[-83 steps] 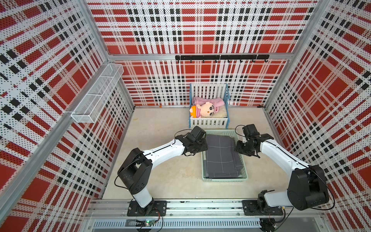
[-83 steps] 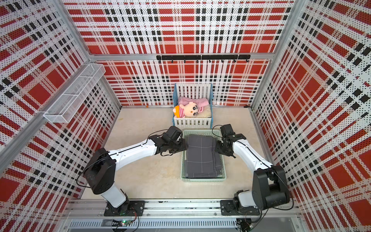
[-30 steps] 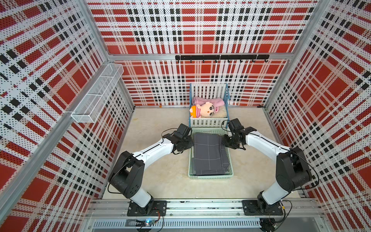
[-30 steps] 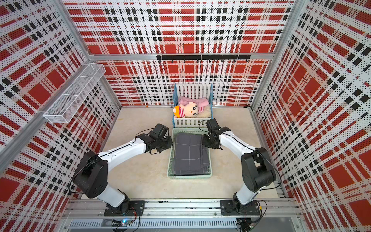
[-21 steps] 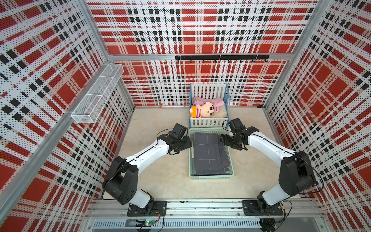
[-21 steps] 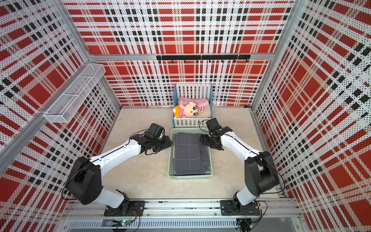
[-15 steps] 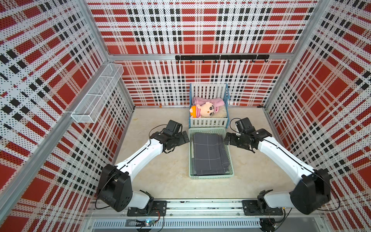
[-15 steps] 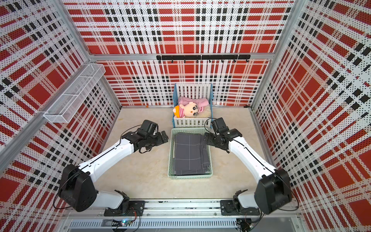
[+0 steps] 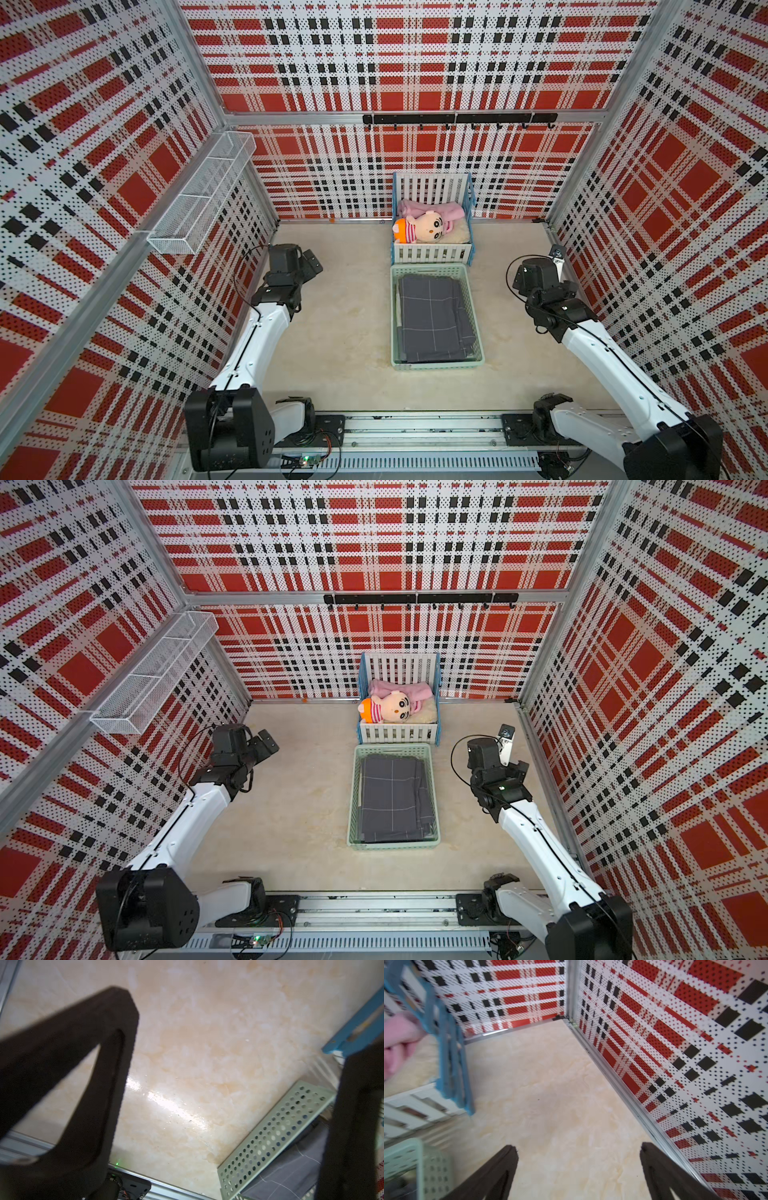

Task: Put the folded pillowcase in the basket
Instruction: Reset both arms

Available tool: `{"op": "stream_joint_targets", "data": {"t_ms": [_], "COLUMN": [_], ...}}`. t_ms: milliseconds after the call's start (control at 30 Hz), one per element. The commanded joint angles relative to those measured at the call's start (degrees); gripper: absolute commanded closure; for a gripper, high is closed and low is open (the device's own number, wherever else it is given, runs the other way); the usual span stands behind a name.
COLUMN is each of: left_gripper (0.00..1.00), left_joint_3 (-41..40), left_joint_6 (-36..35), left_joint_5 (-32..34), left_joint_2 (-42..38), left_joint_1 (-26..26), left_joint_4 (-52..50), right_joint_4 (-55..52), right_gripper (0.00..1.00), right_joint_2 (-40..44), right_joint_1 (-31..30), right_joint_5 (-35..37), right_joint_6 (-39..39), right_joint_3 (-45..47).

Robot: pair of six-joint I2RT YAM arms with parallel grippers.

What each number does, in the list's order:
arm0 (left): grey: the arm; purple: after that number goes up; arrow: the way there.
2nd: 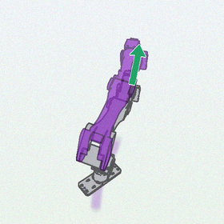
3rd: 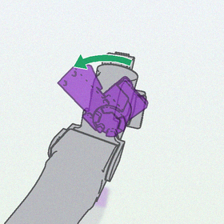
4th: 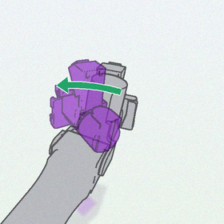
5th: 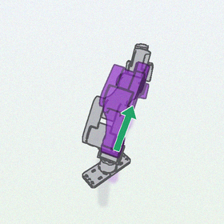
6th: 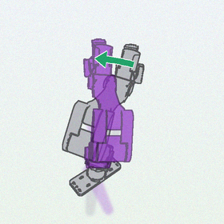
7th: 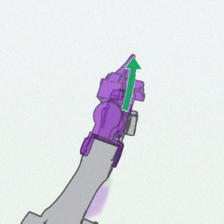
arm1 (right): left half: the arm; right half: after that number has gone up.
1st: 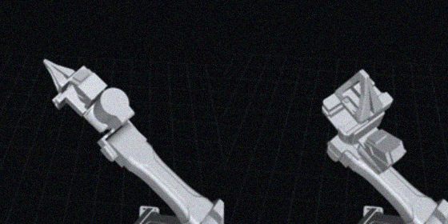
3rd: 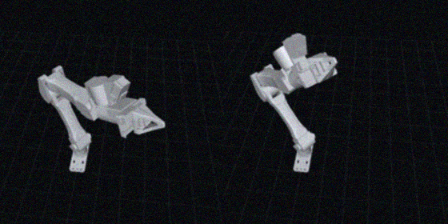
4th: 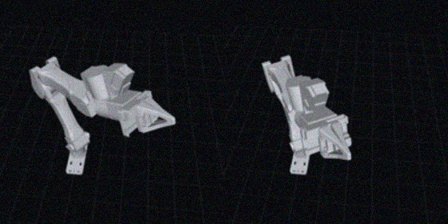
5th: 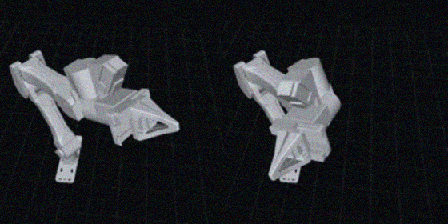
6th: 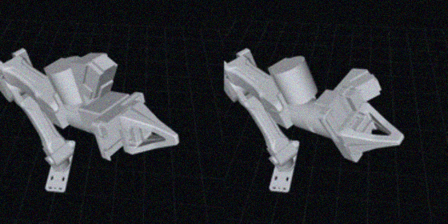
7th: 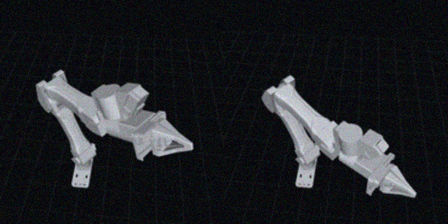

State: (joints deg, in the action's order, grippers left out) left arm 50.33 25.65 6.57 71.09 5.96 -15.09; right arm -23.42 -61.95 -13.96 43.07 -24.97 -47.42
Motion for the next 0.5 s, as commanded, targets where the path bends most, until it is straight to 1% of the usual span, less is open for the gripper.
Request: {"op": "stream_joint_targets", "data": {"t_ms": [0, 33, 100, 133, 167, 200, 367, 467], "left_gripper": [0.0, 0.0, 0.0, 0.0, 0.0, 0.01, 0.0, 0.0], "left_joint_3": [-3.0, -3.9, -5.4, -6.8, -7.9, -8.9, -14.4, -18.2], "left_joint_6": [-0.2, -0.4, -0.7, -1.2, -1.7, -1.6, -2.8, -3.3], "left_joint_5": [-12.2, -11.9, -10.8, -10.7, -10.7, -10.5, -10.2, -6.0], "left_joint_2": [1.2, 1.3, 1.0, 0.4, -0.2, -0.8, -2.4, -3.8], "left_joint_1": [3.6, 3.9, 4.3, 4.3, 4.2, 4.3, 3.9, 3.0], "left_joint_4": [11.1, 12.8, 15.8, 18.2, 20.4, 22.2, 30.2, 33.6], "right_joint_4": [16.5, 21.7, 29.0, 32.9, 36.0, 39.3, 55.0, 60.8], "right_gripper": [0.0, 0.0, 0.0, 0.0, 0.0, 0.0, 0.0, 0.0], "right_joint_2": [-2.6, -3.6, -5.7, -6.8, -7.9, -9.4, -17.1, -21.6], "right_joint_1": [1.9, 3.0, 6.8, 9.1, 10.9, 12.3, 14.7, 14.9], "right_joint_5": [-1.0, -6.3, -21.5, -31.1, -38.3, -42.8, -48.3, -48.4], "right_joint_6": [9.0, 13.2, 18.8, 22.3, 24.6, 26.0, 25.6, 24.7], "right_joint_3": [5.0, 7.2, 10.6, 12.2, 13.4, 14.4, 18.1, 19.5]}}
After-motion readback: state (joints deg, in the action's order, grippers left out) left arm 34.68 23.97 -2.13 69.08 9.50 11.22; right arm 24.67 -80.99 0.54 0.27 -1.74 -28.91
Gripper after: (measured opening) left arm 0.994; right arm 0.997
